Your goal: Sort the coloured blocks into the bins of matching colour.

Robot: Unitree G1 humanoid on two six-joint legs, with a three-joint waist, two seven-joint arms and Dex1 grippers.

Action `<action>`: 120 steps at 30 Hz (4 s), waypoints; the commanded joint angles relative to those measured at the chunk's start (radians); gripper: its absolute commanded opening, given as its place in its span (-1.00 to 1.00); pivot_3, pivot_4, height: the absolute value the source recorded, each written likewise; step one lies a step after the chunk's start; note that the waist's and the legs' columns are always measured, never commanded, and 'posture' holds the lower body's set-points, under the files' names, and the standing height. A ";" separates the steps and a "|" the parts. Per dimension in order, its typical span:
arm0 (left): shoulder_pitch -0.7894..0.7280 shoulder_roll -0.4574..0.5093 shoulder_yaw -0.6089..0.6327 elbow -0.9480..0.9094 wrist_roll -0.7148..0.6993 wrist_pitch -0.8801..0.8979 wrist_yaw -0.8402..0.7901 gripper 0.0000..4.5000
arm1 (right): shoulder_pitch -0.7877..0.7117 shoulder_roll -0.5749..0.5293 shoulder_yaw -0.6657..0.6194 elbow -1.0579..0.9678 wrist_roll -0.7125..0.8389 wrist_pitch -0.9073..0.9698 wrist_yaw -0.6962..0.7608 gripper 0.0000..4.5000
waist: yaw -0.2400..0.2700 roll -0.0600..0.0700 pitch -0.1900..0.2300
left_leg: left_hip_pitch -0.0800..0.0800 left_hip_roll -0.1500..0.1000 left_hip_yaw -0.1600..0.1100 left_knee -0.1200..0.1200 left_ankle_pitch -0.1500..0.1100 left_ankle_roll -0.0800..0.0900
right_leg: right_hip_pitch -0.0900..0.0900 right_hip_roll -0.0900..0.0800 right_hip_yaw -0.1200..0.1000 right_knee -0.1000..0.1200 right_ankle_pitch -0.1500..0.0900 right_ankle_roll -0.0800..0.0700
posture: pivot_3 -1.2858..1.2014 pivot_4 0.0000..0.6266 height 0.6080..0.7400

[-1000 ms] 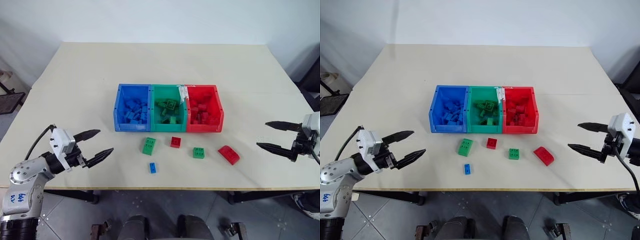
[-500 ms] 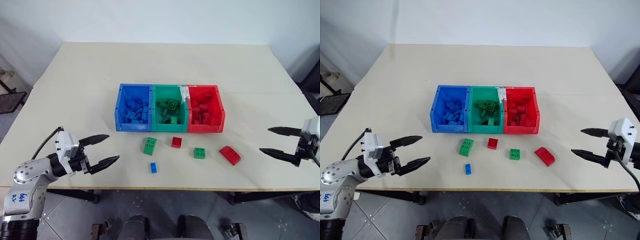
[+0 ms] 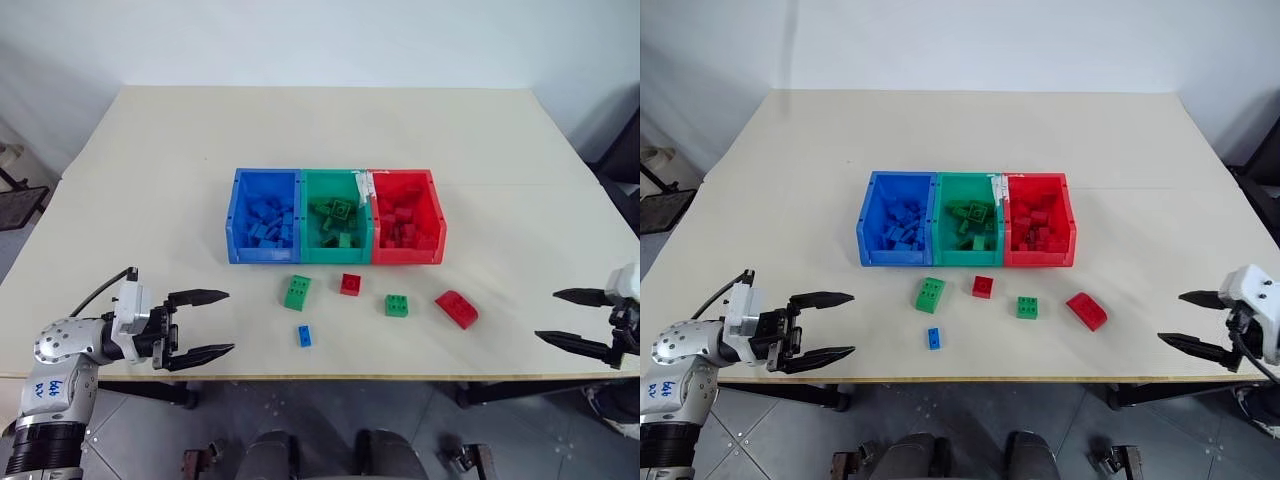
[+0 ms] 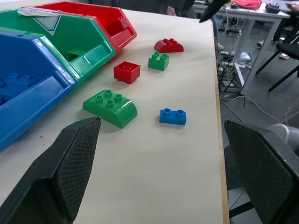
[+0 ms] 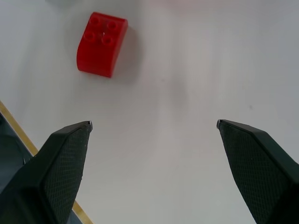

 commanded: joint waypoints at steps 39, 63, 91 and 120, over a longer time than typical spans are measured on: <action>0.014 -0.038 -0.011 -0.075 -0.042 0.001 0.062 1.00 | -0.507 0.254 0.262 -0.201 0.019 0.279 -0.391 -0.33 | -0.009 0.000 0.000 | 0.000 -0.001 -0.002 0.000 -0.001 0.001 | -0.001 -0.001 -0.001 0.001 0.000 0.000 | 0.03 -0.52 1.00; 0.053 -0.038 0.008 -0.104 -0.044 -0.018 0.118 1.00 | -0.801 0.360 0.375 0.223 -0.144 -0.058 -0.237 0.99 | -0.023 0.000 0.000 | -0.002 -0.004 -0.003 0.000 0.000 0.003 | -0.001 -0.002 -0.006 0.005 0.000 0.000 | 0.03 -0.52 1.00; 0.003 0.020 0.068 0.087 -0.016 -0.116 0.064 1.00 | -0.125 0.049 0.013 0.040 0.081 -0.123 0.202 0.99 | -0.001 0.000 0.000 | 0.000 -0.003 0.000 0.000 -0.001 0.003 | 0.001 -0.003 -0.005 0.000 0.001 0.001 | 0.03 -0.52 1.00; 0.198 -0.009 0.127 -0.154 -0.054 -0.084 0.182 1.00 | -0.436 0.356 0.505 0.037 -0.190 -0.148 -0.067 -0.19 | -0.006 -0.001 0.000 | 0.000 -0.002 -0.002 0.001 -0.001 0.002 | 0.001 -0.002 -0.006 0.001 0.001 0.001 | 0.03 -0.52 1.00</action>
